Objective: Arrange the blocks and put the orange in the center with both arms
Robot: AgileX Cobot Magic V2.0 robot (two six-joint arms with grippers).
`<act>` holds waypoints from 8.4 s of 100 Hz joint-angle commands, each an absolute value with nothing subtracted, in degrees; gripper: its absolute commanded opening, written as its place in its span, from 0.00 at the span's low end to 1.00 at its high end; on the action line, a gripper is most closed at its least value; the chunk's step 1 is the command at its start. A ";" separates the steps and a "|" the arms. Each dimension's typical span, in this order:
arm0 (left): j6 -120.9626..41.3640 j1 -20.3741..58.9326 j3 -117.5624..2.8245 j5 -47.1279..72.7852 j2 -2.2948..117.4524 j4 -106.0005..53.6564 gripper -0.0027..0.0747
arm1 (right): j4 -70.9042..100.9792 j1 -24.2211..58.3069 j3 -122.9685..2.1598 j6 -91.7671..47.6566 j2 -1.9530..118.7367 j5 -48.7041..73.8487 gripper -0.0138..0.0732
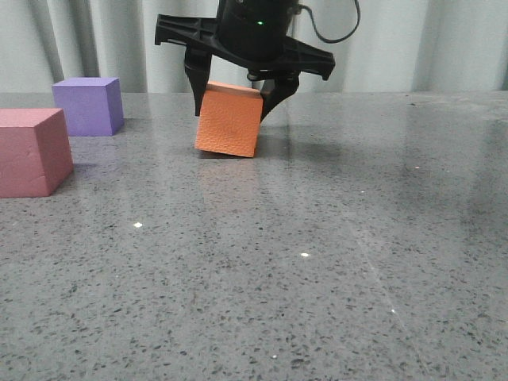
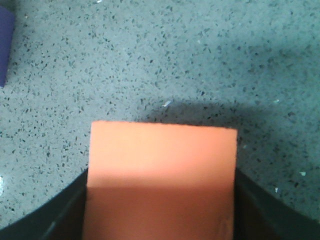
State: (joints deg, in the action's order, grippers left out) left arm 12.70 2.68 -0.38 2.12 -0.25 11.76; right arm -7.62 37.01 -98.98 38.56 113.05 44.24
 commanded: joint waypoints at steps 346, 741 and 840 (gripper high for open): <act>12.90 3.00 2.85 -2.27 -2.11 11.36 0.01 | -3.53 11.55 -5.52 3.64 -2.07 4.60 0.08; 18.30 24.60 -66.36 29.27 64.04 -3.47 0.83 | 1.10 4.86 0.83 3.64 -1.80 1.92 0.08; 53.99 42.93 -96.97 47.38 103.30 30.33 0.83 | 1.10 4.86 0.83 3.64 -1.80 1.92 0.08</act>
